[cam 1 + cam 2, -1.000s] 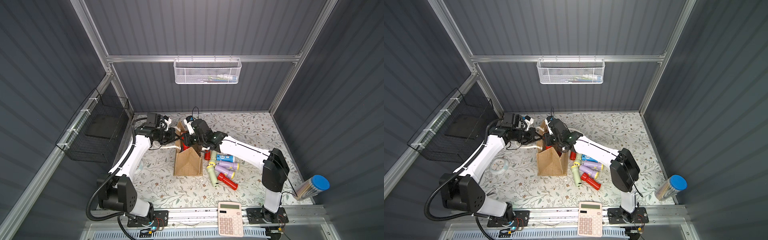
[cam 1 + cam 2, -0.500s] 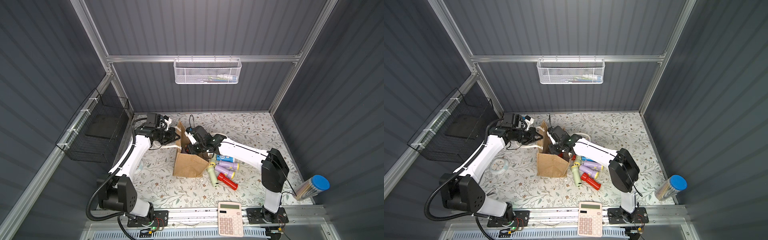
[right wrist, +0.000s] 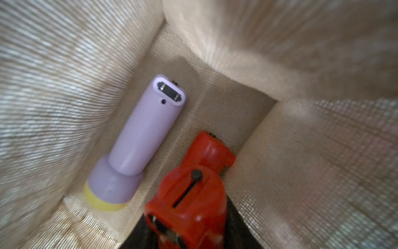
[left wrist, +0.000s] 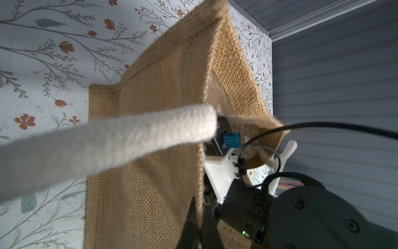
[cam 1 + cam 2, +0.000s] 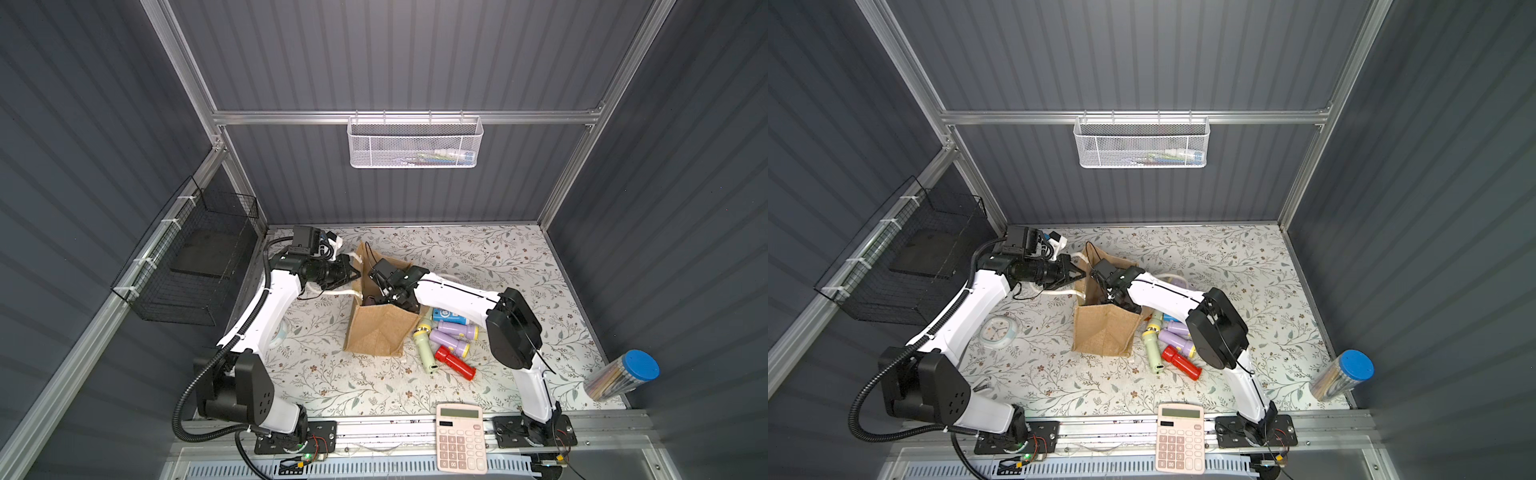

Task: Put the flashlights into the tote bags
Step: Place the flashlight in the canvas bag.

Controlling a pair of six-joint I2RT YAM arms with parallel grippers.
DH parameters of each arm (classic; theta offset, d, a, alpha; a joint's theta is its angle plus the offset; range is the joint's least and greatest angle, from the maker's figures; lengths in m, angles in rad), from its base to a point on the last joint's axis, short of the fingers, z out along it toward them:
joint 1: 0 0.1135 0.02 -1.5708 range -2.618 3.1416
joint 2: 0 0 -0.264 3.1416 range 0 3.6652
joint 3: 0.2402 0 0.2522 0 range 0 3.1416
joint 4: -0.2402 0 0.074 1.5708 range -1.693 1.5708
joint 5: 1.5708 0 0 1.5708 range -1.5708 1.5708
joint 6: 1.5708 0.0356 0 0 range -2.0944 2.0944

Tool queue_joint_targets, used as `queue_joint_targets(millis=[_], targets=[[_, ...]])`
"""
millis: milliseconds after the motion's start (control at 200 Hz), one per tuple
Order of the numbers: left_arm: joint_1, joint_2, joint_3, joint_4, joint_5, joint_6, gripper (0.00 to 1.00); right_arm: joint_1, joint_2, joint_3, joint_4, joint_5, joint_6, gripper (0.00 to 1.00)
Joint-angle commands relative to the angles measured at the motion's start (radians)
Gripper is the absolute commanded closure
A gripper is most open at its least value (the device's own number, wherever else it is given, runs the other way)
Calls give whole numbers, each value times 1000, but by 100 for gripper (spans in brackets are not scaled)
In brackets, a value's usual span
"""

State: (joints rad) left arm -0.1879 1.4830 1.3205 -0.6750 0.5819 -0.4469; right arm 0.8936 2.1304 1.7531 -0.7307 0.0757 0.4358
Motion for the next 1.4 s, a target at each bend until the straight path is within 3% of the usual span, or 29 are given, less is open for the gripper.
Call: queue_joint_targets(millis=[0,310,580,1090,1396], targets=[[11,5,-2,17,20,-11,100,6,29,18,-116,51,21,80],[11,16,-3,20,31,-11,100,5,44,51,-130,9,7,52],[11,15,-7,17,23,-4,100,-12,11,57,-88,-77,-6,35],[10,25,5,-1,-30,19,100,-67,-212,16,117,-389,-32,28],[13,28,12,-5,-43,25,100,-91,-417,-75,180,-345,-95,27]])
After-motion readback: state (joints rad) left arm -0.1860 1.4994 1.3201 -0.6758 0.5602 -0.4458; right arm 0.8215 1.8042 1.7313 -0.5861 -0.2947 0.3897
